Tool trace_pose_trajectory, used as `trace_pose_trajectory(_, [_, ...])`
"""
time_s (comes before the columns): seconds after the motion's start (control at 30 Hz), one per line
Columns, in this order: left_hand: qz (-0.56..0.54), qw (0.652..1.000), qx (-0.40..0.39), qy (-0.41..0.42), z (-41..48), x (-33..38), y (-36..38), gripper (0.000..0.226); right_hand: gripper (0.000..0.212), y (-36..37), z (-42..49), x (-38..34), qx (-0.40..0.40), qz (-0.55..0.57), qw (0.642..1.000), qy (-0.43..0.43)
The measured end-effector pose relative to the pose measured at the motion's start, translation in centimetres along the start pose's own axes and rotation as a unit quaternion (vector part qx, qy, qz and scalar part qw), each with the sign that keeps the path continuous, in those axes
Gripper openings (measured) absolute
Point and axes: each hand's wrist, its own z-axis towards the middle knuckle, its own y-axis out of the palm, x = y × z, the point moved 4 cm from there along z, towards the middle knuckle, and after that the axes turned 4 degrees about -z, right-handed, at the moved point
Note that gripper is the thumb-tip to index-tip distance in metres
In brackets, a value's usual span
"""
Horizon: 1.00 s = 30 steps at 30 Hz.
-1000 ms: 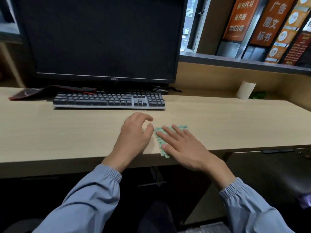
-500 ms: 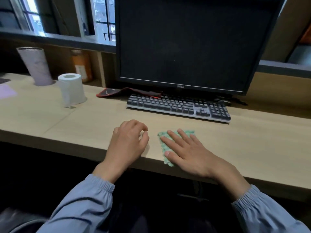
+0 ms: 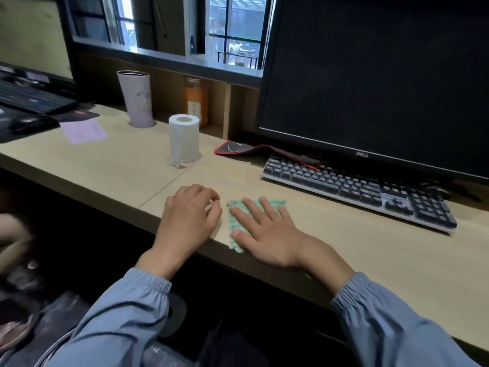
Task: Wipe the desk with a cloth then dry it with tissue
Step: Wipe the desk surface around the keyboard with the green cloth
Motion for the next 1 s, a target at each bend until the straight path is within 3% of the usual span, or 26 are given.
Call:
trace_pose_trajectory(0.17, [0.004, 0.999, 0.011, -0.032, 1.1, -2.6, -1.1, 0.024, 0.064, -0.6, 3.5, -1.3, 0.007, -0.002, 1.000, -0.001])
trace_pose_trajectory(0.63, [0.006, 0.998, 0.000, -0.059, 3.6, -6.1, -1.8, 0.011, 0.066, -3.5, 13.0, 0.1, 0.012, 0.015, 0.999, 0.047])
trace_pose_trajectory(0.77, [-0.028, 0.997, -0.004, -0.066, 4.1, -7.3, -2.1, 0.023, 0.066, -4.1, 15.0, 0.5, 0.011, 0.020, 0.998, 0.058])
trace_pose_trajectory(0.9, [-0.084, 0.993, 0.007, -0.083, 4.9, -8.5, -2.2, 0.015, 0.065, -4.9, 16.9, 0.6, 0.010, 0.026, 0.997, 0.072])
trace_pose_trajectory(1.0, [-0.165, 0.976, 0.014, -0.142, 5.2, -9.3, -2.5, 0.012, 0.065, -5.3, 18.3, 0.3, 0.012, 0.027, 0.997, 0.076])
